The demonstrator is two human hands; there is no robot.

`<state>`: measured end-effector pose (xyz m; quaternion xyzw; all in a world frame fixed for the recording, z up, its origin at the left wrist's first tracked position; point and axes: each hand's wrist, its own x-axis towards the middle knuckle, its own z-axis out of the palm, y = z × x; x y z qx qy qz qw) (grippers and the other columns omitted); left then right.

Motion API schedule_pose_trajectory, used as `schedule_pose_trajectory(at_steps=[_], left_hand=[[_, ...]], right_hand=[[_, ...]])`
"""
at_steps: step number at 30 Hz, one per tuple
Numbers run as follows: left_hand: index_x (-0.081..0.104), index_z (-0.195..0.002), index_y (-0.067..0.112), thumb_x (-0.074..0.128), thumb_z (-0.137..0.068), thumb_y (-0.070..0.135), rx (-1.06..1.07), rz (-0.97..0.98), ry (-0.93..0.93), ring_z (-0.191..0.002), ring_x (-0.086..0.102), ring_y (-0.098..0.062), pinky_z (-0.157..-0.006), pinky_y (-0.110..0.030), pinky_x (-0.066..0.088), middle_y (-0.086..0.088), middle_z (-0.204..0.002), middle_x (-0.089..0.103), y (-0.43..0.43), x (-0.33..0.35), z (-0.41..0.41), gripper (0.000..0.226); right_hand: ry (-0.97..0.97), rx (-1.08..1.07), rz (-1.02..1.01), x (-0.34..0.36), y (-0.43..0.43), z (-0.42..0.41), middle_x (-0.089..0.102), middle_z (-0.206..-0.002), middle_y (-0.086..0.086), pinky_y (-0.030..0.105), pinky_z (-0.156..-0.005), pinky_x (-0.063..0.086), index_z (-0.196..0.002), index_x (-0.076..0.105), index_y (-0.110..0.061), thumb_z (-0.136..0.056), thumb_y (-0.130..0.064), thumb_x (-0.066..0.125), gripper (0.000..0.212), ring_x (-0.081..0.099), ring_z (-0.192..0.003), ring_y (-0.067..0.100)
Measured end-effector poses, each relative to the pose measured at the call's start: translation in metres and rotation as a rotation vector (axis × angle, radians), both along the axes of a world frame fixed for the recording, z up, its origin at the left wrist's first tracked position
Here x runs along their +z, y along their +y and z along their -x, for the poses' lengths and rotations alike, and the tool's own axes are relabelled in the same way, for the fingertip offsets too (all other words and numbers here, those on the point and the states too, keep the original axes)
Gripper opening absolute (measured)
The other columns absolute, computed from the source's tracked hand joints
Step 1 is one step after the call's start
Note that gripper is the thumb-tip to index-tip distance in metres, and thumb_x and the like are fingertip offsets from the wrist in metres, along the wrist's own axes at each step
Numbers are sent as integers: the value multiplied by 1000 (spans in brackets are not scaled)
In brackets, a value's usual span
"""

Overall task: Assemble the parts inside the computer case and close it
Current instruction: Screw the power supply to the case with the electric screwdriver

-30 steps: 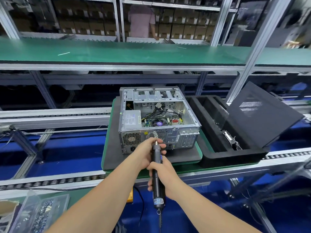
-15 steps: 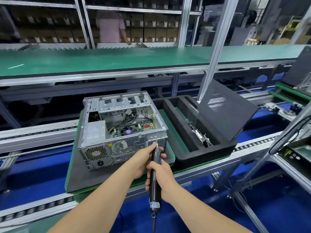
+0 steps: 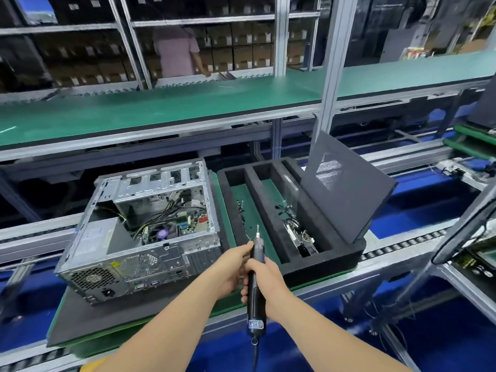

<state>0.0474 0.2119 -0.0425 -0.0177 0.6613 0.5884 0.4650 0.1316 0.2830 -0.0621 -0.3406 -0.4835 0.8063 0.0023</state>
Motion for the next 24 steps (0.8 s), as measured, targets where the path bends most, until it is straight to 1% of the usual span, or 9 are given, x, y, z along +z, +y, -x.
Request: schedule_pose_trajectory(at_steps=[5,9,14,16,18,20,21,22,24], left_hand=[[74,-105,11,52,-101,48,52,12,3,-44,39,-19,-39,-24,33,-3,-63,58,34,0,-2,43],[68,-103,10,51,-100,37,120,24,46,-46,35,-20,-44,-25,31,-4,-61,44,53,-9,-4,33],[74,-97,14,55,-90,29,199,151,106,-48,35,-20,-52,-27,25,-8,-64,45,69,-17,1,25],[70,-86,16,53,-85,23,207,209,129,-46,34,-20,-52,-25,27,-7,-58,43,77,-17,8,19],[69,-84,12,48,-86,16,222,265,180,-43,36,-21,-48,-25,30,-6,-54,47,85,-20,16,21],[71,-105,15,42,-91,9,260,272,254,-49,50,-24,-45,-28,40,-8,-71,64,93,-23,26,33],[68,-116,18,40,-93,7,281,286,298,-63,61,-26,-51,-33,50,-10,-90,70,97,-25,33,38],[66,-122,21,40,-94,6,296,326,356,-83,66,-27,-64,-36,57,-9,-108,70,102,-26,42,41],[64,-123,22,40,-93,4,305,427,472,-108,62,-25,-84,-35,56,-5,-126,64,114,-28,60,42]], right_hand=[[8,50,17,-6,42,6,56,-62,11,35,-50,52,-108,61,-6,-89,-15,65,22,55,-49,26],[-1,105,18,-12,66,12,61,-63,11,36,-51,53,-112,61,-7,-93,-18,65,22,57,-50,27],[-33,178,4,-18,86,24,68,-69,15,35,-52,54,-113,60,-9,-95,-19,62,20,59,-50,27],[-22,201,0,-20,91,30,67,-69,16,35,-50,53,-112,58,-9,-97,-17,59,17,58,-49,27],[-20,209,-14,-24,95,39,67,-70,16,35,-51,54,-114,57,-9,-98,-17,56,18,59,-50,27],[-20,211,-19,-28,99,50,67,-70,15,37,-53,55,-116,57,-12,-101,-20,55,18,60,-53,28],[-19,215,-11,-31,102,55,67,-72,15,38,-55,56,-117,57,-13,-101,-21,56,18,61,-55,29],[-12,224,4,-33,104,59,67,-76,17,40,-57,56,-119,55,-13,-101,-21,56,20,61,-57,29],[14,249,36,-39,109,67,64,-81,19,42,-60,56,-121,51,-11,-100,-17,56,23,59,-59,30]])
